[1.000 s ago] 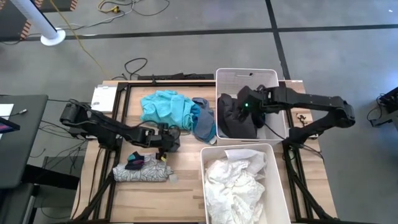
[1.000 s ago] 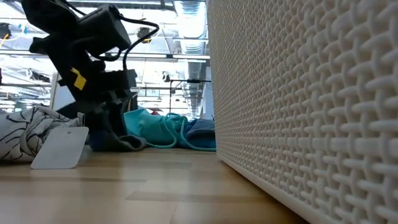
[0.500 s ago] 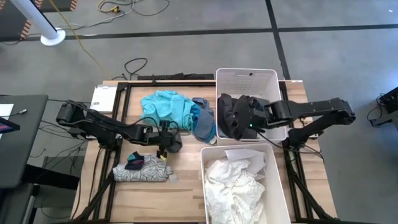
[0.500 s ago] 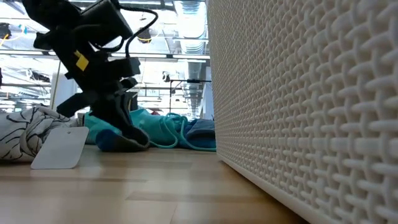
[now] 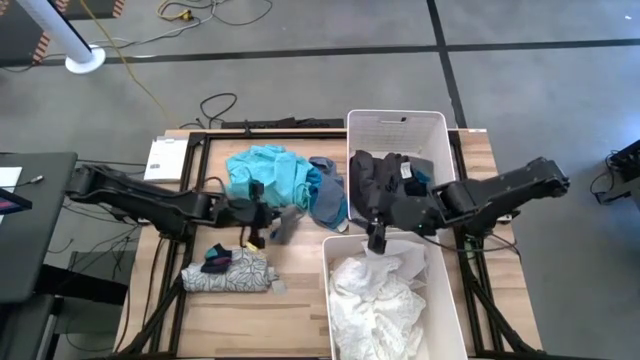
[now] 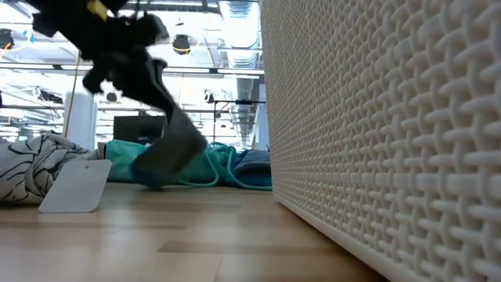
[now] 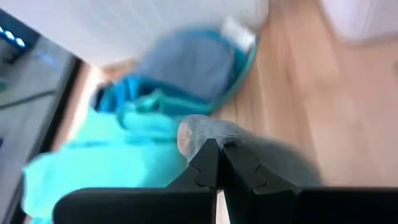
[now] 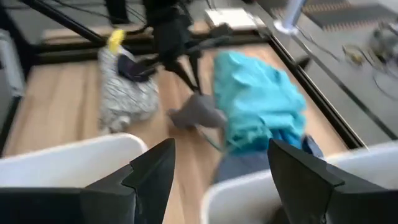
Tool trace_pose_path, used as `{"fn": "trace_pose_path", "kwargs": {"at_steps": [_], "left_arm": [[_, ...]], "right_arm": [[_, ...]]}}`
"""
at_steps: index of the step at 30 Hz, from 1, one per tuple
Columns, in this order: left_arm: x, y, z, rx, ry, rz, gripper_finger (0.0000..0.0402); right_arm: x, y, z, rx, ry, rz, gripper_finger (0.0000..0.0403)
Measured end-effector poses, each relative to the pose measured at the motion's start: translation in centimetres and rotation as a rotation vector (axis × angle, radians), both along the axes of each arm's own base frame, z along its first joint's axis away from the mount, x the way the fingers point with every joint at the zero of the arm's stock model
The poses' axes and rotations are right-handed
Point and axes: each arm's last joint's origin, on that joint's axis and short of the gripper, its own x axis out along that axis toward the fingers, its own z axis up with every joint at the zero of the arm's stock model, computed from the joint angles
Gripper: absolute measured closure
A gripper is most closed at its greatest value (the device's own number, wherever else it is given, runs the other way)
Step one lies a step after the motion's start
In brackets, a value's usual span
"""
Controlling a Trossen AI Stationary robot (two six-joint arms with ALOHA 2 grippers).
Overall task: Sort clothes
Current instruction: Put the grey sock into the top white laundry bin
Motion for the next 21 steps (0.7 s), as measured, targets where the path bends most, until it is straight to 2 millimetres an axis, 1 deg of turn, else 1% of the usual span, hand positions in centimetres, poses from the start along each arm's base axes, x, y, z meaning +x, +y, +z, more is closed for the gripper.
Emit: {"fn": "trace_pose_path", "kwargs": {"at_steps": [2, 6, 10, 13, 16, 21], "left_arm": [[-0.6, -0.1, 1.2, -0.008, -0.067, -0.01, 0.0401], [-1.9, -0.5, 3.6, -0.044, -0.21, -0.056, 0.0401], [-3.2, -1.1, 5.5, -0.076, -0.336, -0.112, 0.0401], [-4.0, -1.5, 6.6, -0.091, -0.406, -0.145, 0.0401], [-4.6, -2.0, 7.3, -0.12, -0.457, -0.213, 0.0401], [-4.9, -2.9, 8.0, -0.159, -0.511, -0.306, 0.0401]], "right_arm": [[0.6, 0.7, 0.1, -0.018, -0.033, 0.034, 0.0133], [2.0, 2.0, -0.6, -0.069, -0.058, 0.096, 0.0133], [3.8, 3.1, -1.8, -0.124, -0.058, 0.139, 0.0133], [5.0, 3.6, -2.9, -0.154, -0.048, 0.156, 0.0133], [6.0, 4.0, -3.8, -0.166, -0.049, 0.163, 0.0133], [7.6, 4.6, -4.9, -0.209, -0.084, 0.187, 0.0133]]}}
